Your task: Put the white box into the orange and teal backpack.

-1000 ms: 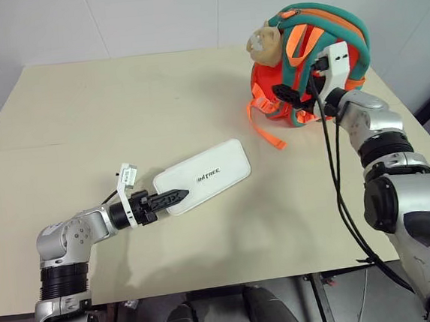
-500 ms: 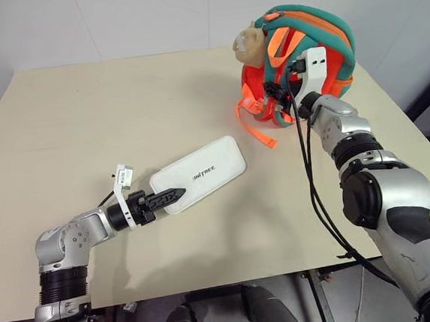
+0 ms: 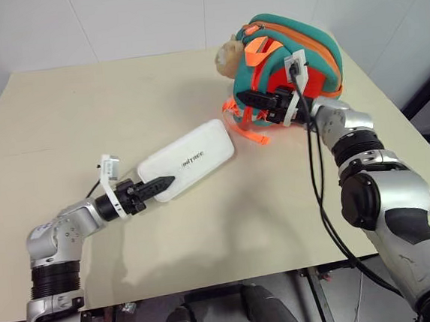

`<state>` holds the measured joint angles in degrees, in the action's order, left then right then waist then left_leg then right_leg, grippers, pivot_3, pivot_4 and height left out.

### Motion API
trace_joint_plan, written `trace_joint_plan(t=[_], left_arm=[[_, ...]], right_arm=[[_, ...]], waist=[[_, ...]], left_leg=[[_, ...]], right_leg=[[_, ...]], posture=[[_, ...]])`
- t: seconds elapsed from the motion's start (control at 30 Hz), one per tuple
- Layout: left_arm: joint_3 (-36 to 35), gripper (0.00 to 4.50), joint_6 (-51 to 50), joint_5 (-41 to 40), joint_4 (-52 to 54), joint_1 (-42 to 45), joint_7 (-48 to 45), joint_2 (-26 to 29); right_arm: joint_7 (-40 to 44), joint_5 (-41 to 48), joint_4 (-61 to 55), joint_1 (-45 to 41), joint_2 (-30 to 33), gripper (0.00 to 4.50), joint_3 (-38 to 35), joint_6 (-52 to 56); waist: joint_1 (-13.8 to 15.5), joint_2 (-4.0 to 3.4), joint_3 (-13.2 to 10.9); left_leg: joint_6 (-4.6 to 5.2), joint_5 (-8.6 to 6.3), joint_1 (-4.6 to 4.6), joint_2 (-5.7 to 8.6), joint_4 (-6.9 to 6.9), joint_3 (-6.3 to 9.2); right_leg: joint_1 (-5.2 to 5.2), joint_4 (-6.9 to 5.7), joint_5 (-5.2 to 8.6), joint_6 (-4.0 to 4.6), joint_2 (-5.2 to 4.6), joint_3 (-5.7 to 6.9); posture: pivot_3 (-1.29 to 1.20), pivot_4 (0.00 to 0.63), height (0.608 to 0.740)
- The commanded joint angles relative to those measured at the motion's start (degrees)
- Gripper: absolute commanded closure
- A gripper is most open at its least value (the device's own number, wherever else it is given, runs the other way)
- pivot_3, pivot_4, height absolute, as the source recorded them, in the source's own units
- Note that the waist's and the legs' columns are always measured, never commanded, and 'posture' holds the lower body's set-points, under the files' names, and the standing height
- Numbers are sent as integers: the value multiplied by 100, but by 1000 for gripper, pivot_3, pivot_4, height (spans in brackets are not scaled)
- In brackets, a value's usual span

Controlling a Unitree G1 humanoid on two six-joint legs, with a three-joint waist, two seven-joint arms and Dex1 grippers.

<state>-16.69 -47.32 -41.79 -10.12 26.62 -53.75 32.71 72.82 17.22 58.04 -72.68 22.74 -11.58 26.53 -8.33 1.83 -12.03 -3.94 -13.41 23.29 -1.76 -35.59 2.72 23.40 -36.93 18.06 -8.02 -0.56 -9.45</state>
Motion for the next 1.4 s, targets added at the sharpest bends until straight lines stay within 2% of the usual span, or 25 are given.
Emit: trace_joint_plan(t=[0.03, 0.2, 0.3, 0.47, 0.6, 0.8, 0.93, 1.07, 1.27, 1.4], left_arm=[[-645, 3173, 445, -264, -92, -1, -401, 303], [-925, 3173, 359, -426, -169, -134, -662, 598], [-1002, 3173, 337, -488, -100, -233, -732, 637], [-1064, 3173, 209, -827, 402, -570, -653, 472], [-1182, 3173, 73, -1102, 696, -757, -587, 460], [-1402, 3173, -30, -1461, 1189, -927, -469, 521], [-1976, 3173, -264, -2371, 1896, -922, -21, 510], [-2036, 3173, -504, -2760, 2313, -1222, 129, 649], [-1440, 3173, -171, -2232, 2200, -1223, -245, 908], [-758, 3173, 550, -1386, 1590, -654, -598, 887]], right_arm=[[864, 971, -2401, 644, 528, 4480, 279, 2061], [572, 2470, -5034, 1544, 1202, 4480, 134, 4447], [337, 3135, -5727, 1780, 1404, 4480, -98, 5309], [291, 4243, -6626, 2358, 2123, 4480, -329, 6534], [265, 4275, -6463, 2581, 2549, 4480, -187, 6325], [468, 3799, -5845, 2665, 2815, 4480, 436, 5433], [759, 3350, -5345, 2521, 2841, 4480, 997, 4770], [958, 3200, -5125, 2375, 2805, 4480, 1251, 4493], [979, 3154, -5123, 2373, 2615, 4480, 1386, 4348], [897, 3271, -5327, 2475, 2573, 4480, 1311, 4431]], waist=[[46, 0, 0], [54, -7, -4], [67, -7, -4], [210, -6, -5], [292, -2, -5], [340, -1, -5], [340, 5, -8], [340, 5, -8], [341, 5, -8], [362, 5, -8]], left_leg=[[-1, -1, 4, -1, 0, 2], [-4, -5, 33, -5, 11, 15], [-3, -6, 30, -5, 13, 17], [-2, -7, 31, -4, 7, 20], [0, -8, 29, -3, -5, 17], [2, -9, 27, -3, -15, 5], [3, -10, 31, -5, -17, 5], [4, -12, 31, -5, -16, 5], [4, -12, 26, -4, -29, 4], [4, -11, 25, -2, -41, 4]], right_leg=[[3, -4, 0, 0, 0, 2], [37, -15, 13, 21, -9, 28], [35, 5, 18, 29, -8, 34], [33, 6, 21, 33, -9, 38], [29, 7, 22, 35, -6, 39], [28, 7, 21, 33, -4, 32], [29, 9, 21, 32, -4, 32], [29, 10, 21, 31, -5, 32], [24, 5, 21, 33, 0, 31], [16, 6, 19, 30, 0, 31]], posture=[[0, 150, 740], [0, 150, 740], [0, 150, 740], [0, 150, 740], [0, 150, 740], [0, 150, 740], [0, 150, 740], [0, 150, 740], [0, 150, 740], [0, 150, 740]])
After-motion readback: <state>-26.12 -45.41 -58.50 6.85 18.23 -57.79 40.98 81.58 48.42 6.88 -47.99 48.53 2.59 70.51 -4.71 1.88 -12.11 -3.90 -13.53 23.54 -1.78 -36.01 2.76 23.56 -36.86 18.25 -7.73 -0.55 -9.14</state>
